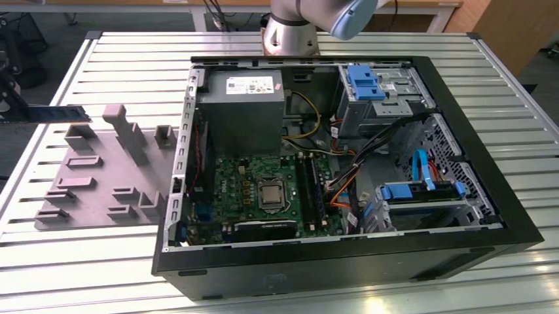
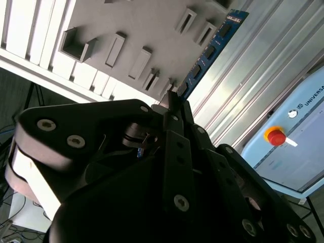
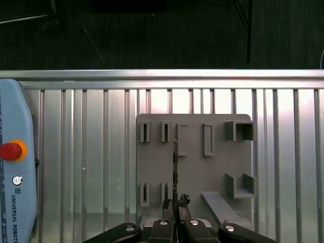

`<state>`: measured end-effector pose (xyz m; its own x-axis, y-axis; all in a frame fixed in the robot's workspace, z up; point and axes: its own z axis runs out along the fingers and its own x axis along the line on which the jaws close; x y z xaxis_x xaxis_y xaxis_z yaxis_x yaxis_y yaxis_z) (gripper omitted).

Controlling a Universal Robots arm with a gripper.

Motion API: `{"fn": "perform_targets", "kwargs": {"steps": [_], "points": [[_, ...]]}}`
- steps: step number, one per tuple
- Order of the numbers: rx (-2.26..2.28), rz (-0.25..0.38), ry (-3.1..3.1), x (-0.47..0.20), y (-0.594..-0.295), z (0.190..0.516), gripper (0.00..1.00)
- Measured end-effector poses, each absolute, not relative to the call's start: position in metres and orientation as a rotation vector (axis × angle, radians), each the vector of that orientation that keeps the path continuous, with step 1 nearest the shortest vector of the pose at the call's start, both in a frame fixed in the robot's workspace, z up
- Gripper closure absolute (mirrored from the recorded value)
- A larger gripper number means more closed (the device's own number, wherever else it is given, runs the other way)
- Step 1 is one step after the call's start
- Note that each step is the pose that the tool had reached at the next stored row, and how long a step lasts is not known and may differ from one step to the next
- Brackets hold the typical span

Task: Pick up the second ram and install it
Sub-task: 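Pick up the second ram and move it above second insertion slot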

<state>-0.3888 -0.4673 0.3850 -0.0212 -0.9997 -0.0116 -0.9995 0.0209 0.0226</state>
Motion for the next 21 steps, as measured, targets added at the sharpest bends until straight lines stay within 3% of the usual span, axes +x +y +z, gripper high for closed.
{"fn": "perform_targets", "kwargs": {"steps": [21], "points": [[2.192, -0.038, -2.239, -0.376, -0.467, 0.385, 0.86]]}}
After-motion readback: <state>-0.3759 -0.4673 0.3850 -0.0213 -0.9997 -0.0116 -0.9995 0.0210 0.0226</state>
